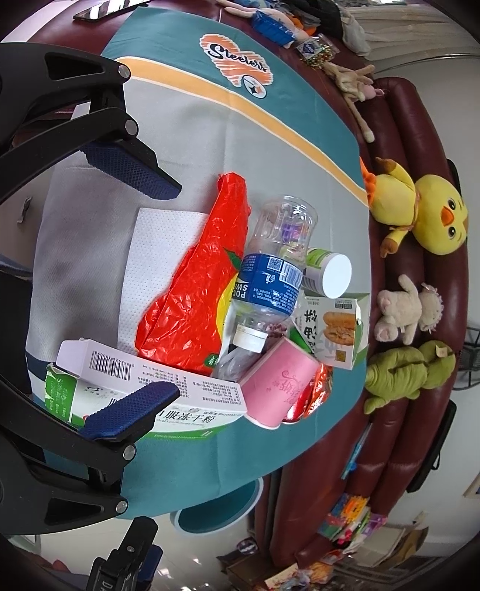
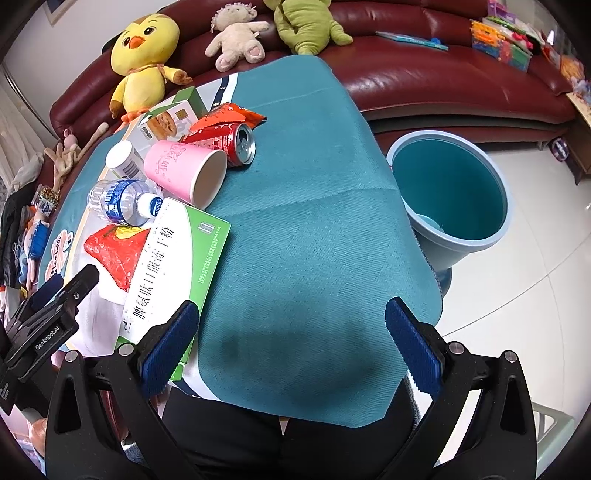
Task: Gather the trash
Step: 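Move both tools toward the trash pile on the table, then grasp the white-green medicine box with the right tool while the left tool grasps the water bottle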
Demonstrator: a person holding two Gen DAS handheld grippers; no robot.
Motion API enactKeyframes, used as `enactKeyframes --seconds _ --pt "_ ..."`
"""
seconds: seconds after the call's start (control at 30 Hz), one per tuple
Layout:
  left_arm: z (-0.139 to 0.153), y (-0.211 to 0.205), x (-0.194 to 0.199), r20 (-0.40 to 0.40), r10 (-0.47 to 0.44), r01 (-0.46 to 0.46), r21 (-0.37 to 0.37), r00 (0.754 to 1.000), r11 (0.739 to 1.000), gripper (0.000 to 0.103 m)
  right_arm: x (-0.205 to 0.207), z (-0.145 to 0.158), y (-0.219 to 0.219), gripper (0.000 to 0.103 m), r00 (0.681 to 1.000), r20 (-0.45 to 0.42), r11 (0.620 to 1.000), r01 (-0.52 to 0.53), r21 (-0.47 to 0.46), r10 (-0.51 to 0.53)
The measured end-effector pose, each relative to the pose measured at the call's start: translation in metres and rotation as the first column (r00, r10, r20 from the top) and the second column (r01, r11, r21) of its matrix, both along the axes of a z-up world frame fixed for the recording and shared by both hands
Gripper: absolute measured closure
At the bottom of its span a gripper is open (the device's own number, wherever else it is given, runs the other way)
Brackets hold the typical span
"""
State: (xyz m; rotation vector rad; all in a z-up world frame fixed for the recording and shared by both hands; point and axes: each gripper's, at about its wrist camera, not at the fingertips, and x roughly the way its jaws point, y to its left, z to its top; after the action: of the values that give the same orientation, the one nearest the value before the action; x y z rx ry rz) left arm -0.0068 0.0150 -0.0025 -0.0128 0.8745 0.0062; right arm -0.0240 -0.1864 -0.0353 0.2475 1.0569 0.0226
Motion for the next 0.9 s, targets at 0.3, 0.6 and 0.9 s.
enactKeyframes --seconds 0.3,0.6,0.9 --pt "-0.002 0.003 0.000 -0.006 0.004 -0.004 -0.004 1.000 1.000 0.004 0.001 -0.002 0.003 0.006 1.000 -0.010 1.000 -0.005 -0.009 0.005" --pt "-0.004 0.007 0.000 -0.004 0.008 -0.008 -0.007 1.000 1.000 0.004 0.002 -0.003 0.007 0.006 1.000 -0.020 1.000 -0.010 -0.017 0.009" --pt "-0.008 0.017 0.000 -0.009 0.018 -0.018 -0.015 1.000 1.000 0.004 0.009 -0.002 0.021 0.006 0.999 -0.034 0.999 -0.038 -0.016 0.038"
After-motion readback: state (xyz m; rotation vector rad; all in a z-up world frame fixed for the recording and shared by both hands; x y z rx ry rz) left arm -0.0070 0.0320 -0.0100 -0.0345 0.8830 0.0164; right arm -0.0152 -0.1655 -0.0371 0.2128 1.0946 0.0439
